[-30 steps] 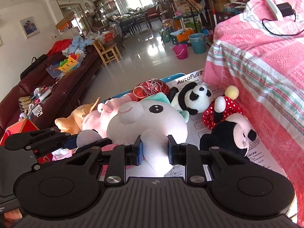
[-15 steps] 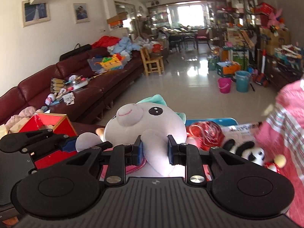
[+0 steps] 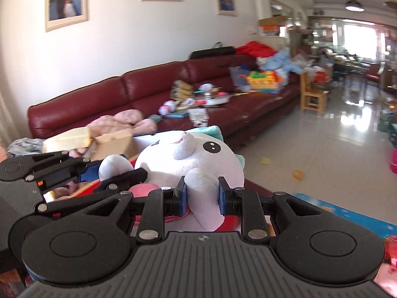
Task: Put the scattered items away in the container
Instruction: 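Lower the white bear into the red box and open both grippers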
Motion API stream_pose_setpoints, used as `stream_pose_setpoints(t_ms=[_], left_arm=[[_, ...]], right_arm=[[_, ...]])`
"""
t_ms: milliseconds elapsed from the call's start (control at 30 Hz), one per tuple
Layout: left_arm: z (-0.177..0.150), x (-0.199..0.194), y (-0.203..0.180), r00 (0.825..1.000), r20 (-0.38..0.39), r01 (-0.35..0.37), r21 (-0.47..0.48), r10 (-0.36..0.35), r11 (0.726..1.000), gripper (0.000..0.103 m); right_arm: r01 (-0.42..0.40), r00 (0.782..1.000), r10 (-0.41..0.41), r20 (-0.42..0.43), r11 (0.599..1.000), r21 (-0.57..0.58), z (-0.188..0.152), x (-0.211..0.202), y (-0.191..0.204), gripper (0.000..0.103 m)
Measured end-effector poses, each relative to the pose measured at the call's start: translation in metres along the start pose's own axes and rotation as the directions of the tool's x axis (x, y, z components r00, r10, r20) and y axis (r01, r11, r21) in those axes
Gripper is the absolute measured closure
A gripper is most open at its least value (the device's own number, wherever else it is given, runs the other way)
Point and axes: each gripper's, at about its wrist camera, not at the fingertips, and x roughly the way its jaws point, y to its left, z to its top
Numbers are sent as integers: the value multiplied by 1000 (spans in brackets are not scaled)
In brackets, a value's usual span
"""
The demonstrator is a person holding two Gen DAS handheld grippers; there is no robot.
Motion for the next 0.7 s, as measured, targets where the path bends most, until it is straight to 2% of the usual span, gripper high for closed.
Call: stream_pose_setpoints(t_ms=[100, 167, 200, 233, 267, 300, 400, 633, 700], left_arm=[[0, 25, 42, 996, -40, -74, 30, 75, 997, 82], [-5, 55, 65, 989, -103, -97, 53, 102, 994, 77], [-9, 73, 75, 981, -157, -112, 44, 117, 993, 69], [-17, 86, 88, 970, -203, -134, 23, 136, 991, 51], [-25, 95, 97, 959, -241, -152, 4, 148, 988, 45], [-32, 100, 105, 952, -268, -158, -15, 149, 987, 36], [-52, 100, 109, 946, -304, -140, -67, 114, 988, 25], [-67, 104, 76, 950, -308, -84, -66, 60, 994, 17], [-70, 100, 63, 951, -300, -98, -55, 78, 994, 15]], right_arm=[[-48, 999, 48, -8, 999, -12, 12, 39, 32, 76], [-54, 998, 54, -24, 999, 5, 18, 72, 44, 69], [-58, 997, 59, -59, 998, 21, 18, 89, 46, 64], [-63, 993, 68, -100, 997, 53, 16, 102, 45, 48], [-70, 987, 81, -136, 994, 84, 11, 111, 42, 35], [-75, 983, 89, -158, 993, 95, 6, 116, 42, 32], [-64, 980, 73, -185, 996, 54, -11, 115, 41, 27], [-26, 969, 34, -245, 999, 36, -32, 110, 40, 25], [-28, 968, 35, -247, 999, 29, -32, 111, 43, 25]])
